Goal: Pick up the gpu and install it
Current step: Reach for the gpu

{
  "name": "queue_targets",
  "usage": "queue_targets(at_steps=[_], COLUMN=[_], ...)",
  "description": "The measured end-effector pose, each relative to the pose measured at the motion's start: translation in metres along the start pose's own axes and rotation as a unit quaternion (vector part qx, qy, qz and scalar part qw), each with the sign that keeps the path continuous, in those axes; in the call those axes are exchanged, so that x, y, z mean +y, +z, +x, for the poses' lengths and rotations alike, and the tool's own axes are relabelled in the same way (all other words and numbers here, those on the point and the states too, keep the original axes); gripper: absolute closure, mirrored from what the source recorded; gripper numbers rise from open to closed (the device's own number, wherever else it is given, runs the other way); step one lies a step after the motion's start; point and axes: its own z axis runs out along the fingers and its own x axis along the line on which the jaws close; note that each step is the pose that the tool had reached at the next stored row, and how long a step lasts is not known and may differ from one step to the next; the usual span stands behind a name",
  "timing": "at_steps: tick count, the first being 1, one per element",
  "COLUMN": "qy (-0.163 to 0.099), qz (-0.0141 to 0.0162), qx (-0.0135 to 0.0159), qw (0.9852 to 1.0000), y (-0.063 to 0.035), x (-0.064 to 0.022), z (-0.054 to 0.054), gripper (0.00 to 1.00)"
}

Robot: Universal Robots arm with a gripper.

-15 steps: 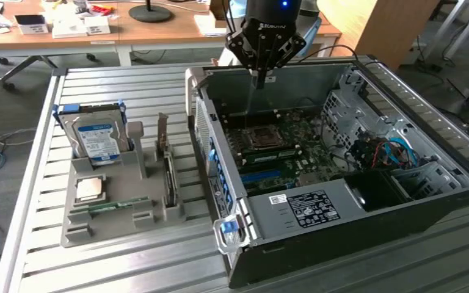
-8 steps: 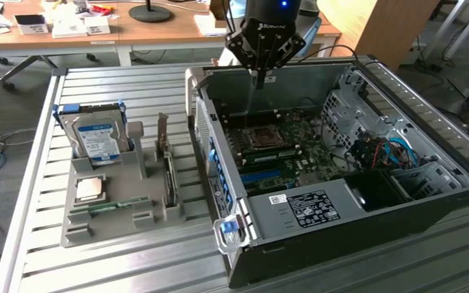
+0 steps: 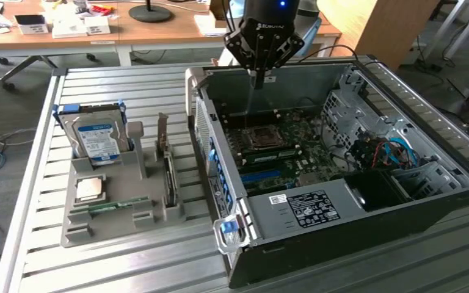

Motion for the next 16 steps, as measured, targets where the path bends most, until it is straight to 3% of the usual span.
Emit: queue_targets(at_steps=[16], qy=[0.000], qz=[0.0000], qx=[0.0000], qw=[1.0000], y=[-0.0002], x=[-0.0006], z=[0.0079], gripper=[0.89])
